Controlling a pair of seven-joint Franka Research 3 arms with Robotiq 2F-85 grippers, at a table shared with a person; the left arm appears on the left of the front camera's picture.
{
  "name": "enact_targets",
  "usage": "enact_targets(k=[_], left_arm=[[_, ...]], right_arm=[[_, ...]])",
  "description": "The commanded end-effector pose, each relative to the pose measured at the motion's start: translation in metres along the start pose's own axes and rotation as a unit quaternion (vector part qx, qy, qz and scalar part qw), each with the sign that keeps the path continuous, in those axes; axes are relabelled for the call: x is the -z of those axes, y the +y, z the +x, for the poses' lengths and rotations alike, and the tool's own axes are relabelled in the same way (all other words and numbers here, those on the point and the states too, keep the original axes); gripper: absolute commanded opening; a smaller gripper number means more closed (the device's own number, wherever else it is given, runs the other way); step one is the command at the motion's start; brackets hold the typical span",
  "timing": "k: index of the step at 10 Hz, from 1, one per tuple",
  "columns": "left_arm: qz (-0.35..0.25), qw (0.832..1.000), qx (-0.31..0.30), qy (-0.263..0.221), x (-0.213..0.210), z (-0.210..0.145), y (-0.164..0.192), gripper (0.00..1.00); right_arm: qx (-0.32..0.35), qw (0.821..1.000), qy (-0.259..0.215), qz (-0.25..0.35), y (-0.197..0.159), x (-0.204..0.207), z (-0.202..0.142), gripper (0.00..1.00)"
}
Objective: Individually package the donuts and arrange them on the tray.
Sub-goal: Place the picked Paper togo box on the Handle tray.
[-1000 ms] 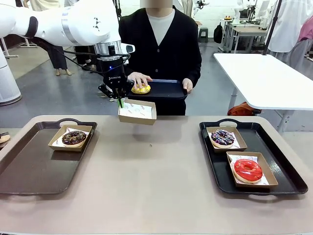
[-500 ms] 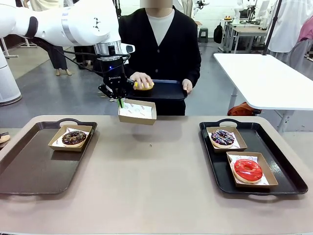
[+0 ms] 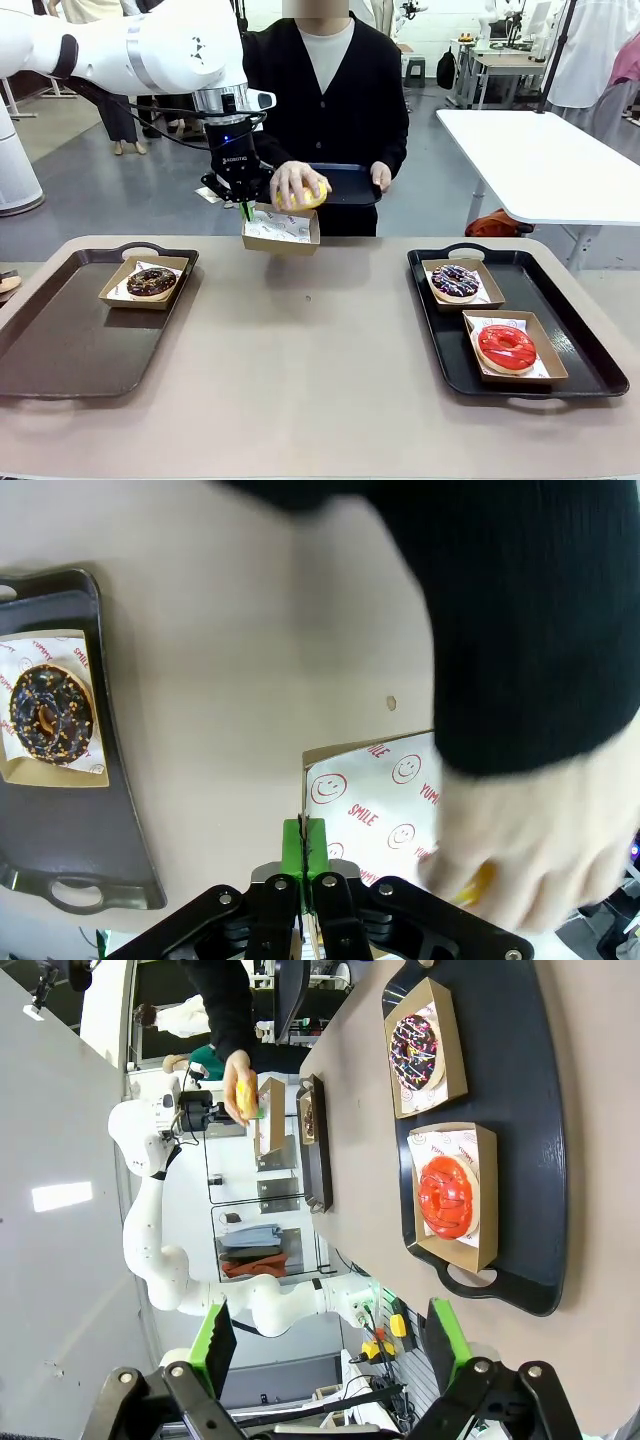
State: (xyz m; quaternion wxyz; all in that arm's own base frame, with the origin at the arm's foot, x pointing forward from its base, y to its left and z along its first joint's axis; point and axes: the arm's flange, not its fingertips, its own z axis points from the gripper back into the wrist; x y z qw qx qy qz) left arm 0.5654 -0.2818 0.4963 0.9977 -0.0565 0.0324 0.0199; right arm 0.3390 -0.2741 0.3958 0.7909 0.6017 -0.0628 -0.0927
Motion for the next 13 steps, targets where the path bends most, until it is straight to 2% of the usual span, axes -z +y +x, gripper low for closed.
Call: enact_targets(k=[1,13], left_arm=[[-0.001,1.000,0.000,0.000,-0.0003,0.0000,0.0001,0.00],[-0.001,1.000,0.000,0.000,-0.0003,0.0000,0.0001,0.00]], right_arm=[[-0.007,1.000,0.007,0.001,-0.0013,-0.0038,0.0001,1.00],[-0.007,1.000,0.007,0.001,-0.0013,-0.0038,0.0001,1.00]])
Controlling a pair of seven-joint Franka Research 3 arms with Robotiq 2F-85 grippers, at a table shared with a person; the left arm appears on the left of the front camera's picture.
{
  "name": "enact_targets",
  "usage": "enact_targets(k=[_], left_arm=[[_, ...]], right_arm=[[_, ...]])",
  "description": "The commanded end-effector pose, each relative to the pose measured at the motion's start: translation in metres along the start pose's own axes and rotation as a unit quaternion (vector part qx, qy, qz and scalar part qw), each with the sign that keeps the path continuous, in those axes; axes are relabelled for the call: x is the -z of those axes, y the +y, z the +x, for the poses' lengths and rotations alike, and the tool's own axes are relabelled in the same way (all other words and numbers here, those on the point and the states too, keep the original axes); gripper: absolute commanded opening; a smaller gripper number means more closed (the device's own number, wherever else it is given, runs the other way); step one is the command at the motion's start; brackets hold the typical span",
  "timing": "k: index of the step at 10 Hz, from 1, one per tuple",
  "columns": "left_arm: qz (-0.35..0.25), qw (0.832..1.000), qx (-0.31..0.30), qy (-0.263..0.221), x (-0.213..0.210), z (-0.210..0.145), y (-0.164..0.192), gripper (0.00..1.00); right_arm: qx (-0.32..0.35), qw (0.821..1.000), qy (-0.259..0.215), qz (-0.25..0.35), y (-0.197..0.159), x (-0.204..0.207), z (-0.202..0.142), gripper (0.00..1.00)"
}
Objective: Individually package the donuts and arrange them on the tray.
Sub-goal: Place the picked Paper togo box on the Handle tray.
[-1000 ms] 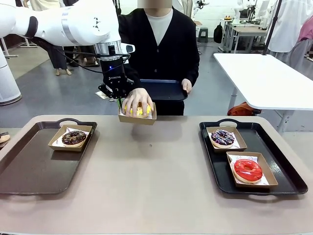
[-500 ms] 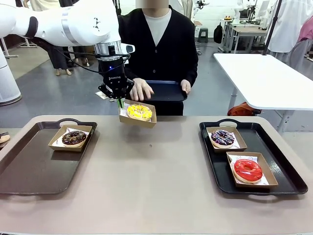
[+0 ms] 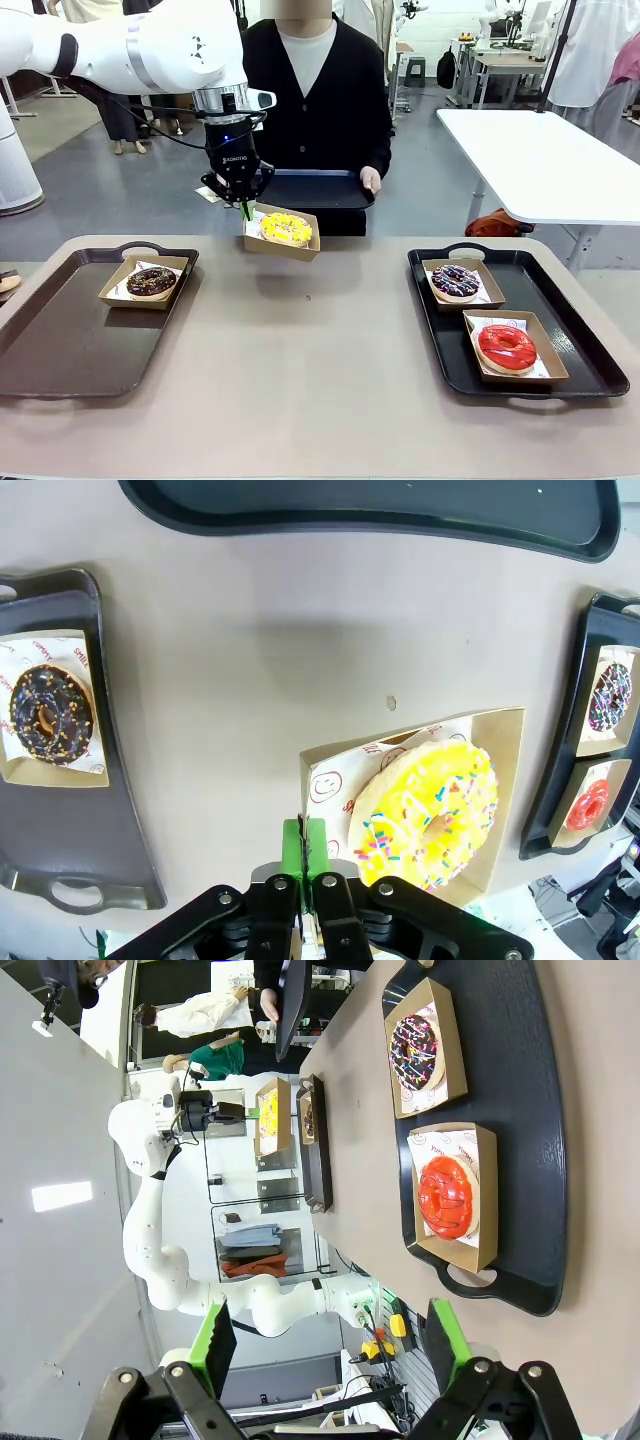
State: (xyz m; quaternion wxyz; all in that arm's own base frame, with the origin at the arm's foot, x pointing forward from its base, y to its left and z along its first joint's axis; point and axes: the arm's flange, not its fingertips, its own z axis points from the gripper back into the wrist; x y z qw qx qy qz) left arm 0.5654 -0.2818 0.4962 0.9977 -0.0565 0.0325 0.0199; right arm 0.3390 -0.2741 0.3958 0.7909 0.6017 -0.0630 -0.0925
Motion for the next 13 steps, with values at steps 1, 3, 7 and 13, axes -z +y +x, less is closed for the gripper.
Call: enact_targets(k=[1,3,7,13], left_arm=[[-0.001,1.000,0.000,-0.001,0.000,0.000,0.000,0.00],[0.000,1.000,0.000,0.000,0.000,0.000,0.000,0.01],[-0.012,0.998,0.058,-0.021,-0.034,-0.070,0.049,0.01],[0.009,0.991,0.068,-0.114,-0.060,-0.156,0.177,0.01]], right_arm=[[-0.006,1.000,0.007,0.001,-0.001,-0.004,0.000,1.00],[-0.006,1.000,0.007,0.001,-0.001,-0.004,0.000,1.00],[-0.006,1.000,0.007,0.001,-0.001,-0.004,0.000,1.00],[-0.006,1.000,0.007,0.001,-0.001,-0.004,0.000,1.00]])
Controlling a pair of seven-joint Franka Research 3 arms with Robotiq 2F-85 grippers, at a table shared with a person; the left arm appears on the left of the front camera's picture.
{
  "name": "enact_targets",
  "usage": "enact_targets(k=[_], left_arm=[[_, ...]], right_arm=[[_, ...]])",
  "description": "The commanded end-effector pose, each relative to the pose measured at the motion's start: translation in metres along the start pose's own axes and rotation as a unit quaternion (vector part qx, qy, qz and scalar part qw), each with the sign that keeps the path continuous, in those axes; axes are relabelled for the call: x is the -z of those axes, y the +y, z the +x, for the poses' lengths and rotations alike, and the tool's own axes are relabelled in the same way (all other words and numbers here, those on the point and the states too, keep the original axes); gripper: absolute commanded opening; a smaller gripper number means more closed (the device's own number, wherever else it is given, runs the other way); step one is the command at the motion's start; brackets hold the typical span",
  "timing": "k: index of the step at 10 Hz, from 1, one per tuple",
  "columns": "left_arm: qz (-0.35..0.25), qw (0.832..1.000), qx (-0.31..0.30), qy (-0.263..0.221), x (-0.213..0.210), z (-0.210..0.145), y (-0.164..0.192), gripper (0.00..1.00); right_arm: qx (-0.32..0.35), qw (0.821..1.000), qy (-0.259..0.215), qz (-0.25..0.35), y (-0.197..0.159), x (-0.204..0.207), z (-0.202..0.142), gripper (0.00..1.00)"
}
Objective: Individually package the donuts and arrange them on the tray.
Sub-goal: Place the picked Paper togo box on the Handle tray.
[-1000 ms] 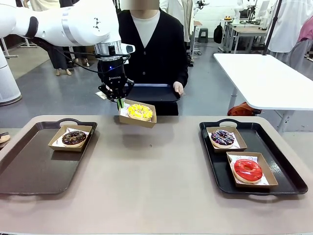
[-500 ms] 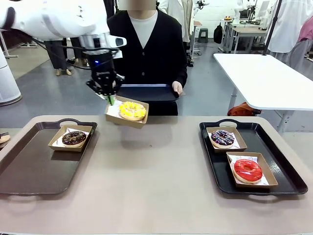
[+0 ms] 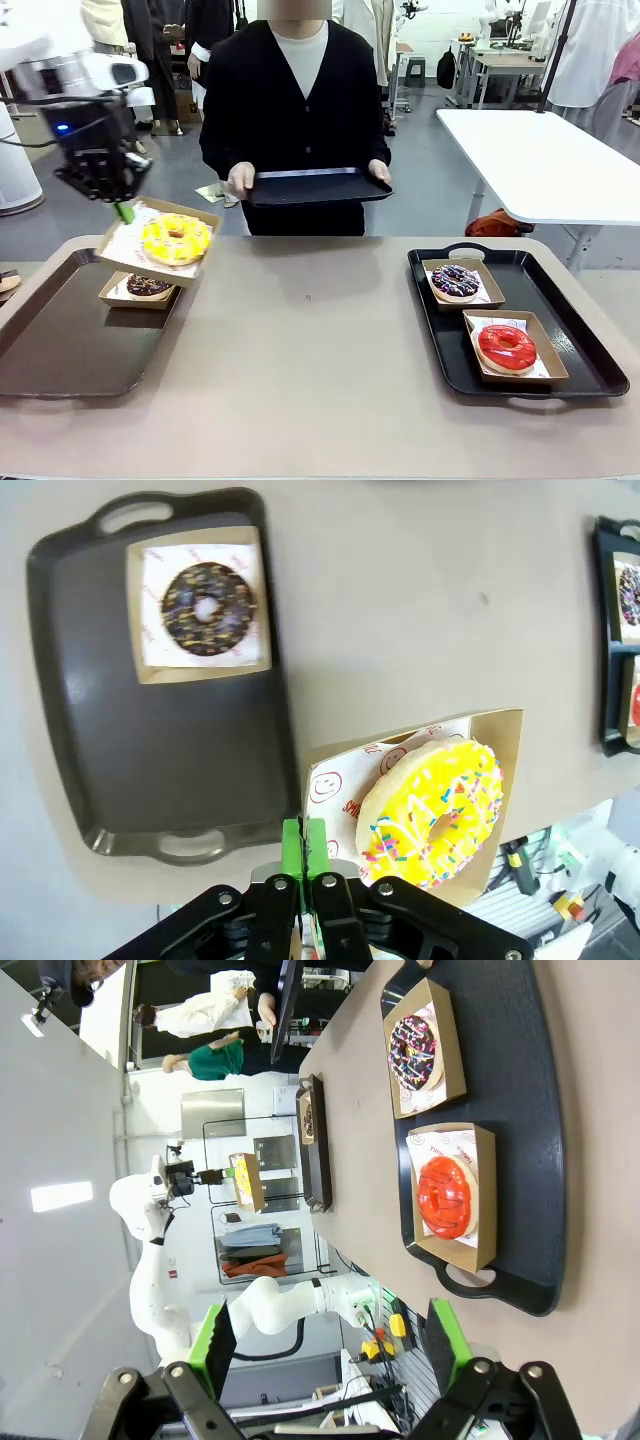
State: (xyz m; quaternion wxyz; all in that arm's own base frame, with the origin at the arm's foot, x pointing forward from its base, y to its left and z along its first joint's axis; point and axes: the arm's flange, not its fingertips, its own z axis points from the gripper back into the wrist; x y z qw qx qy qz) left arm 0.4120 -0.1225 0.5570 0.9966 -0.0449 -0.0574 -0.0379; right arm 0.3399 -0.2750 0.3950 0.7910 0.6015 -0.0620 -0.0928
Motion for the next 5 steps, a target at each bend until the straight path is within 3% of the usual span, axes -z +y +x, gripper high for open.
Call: enact_targets(k=[1,5], left_arm=[[-0.010,0.999,-0.001,-0.041,0.012,-0.010,0.043,0.01],[-0.004,0.999,-0.029,-0.023,0.057,0.000,0.114,0.01]], right_arm=[[-0.007,1.000,0.006,0.001,0.000,-0.003,-0.001,1.00],[-0.007,1.000,0.006,0.001,0.000,-0.003,-0.001,1.00]])
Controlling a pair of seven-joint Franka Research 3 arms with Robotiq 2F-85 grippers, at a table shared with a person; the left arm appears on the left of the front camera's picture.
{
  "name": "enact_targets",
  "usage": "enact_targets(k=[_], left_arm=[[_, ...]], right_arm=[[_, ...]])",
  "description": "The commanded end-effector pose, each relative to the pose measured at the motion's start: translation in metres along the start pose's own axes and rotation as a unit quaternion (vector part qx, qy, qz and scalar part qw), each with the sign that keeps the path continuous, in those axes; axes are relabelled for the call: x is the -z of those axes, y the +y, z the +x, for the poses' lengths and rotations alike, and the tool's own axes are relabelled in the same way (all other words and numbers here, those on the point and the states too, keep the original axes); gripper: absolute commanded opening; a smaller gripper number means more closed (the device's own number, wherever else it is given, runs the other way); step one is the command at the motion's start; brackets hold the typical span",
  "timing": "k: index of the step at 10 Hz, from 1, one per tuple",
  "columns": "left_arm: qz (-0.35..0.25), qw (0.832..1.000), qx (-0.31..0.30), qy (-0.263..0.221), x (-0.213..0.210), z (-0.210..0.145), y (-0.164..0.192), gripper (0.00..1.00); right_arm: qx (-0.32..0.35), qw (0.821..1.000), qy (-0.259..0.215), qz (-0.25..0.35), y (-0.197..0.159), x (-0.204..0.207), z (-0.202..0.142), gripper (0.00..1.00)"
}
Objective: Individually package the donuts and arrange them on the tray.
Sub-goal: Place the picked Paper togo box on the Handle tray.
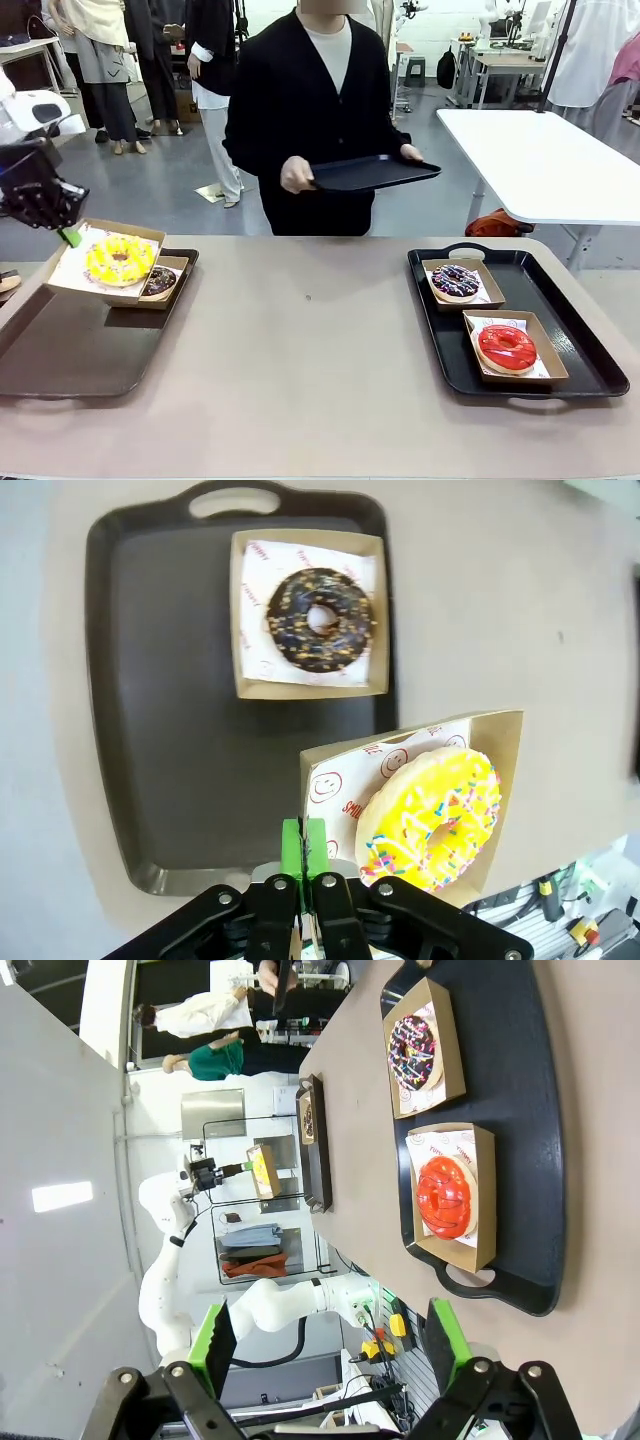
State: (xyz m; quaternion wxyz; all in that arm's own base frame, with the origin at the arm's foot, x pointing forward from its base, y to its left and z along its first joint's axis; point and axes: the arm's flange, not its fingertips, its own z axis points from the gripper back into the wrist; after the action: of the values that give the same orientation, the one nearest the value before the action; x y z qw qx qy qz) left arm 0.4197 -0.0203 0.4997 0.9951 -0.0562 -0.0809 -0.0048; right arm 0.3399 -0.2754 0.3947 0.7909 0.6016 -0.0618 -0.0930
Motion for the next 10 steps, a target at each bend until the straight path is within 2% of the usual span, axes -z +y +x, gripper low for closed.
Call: enact_targets(k=[1,6,7,10], left_arm=[[0.010,1.000,0.007,0.009,0.022,0.008,0.016,0.01],[0.023,0.998,-0.008,0.051,0.074,0.005,0.048,0.01],[0.007,0.999,-0.007,0.047,0.063,0.008,0.035,0.01],[0.007,0.999,-0.007,0.047,0.063,0.008,0.035,0.01]], right_arm=[[-0.008,1.000,0.006,0.001,0.000,-0.003,-0.001,1.00],[-0.008,1.000,0.006,0.001,0.000,-0.003,-0.001,1.00],[-0.008,1.000,0.006,0.001,0.000,-0.003,-0.001,1.00],[-0.008,1.000,0.006,0.001,0.000,-0.003,-0.001,1.00]])
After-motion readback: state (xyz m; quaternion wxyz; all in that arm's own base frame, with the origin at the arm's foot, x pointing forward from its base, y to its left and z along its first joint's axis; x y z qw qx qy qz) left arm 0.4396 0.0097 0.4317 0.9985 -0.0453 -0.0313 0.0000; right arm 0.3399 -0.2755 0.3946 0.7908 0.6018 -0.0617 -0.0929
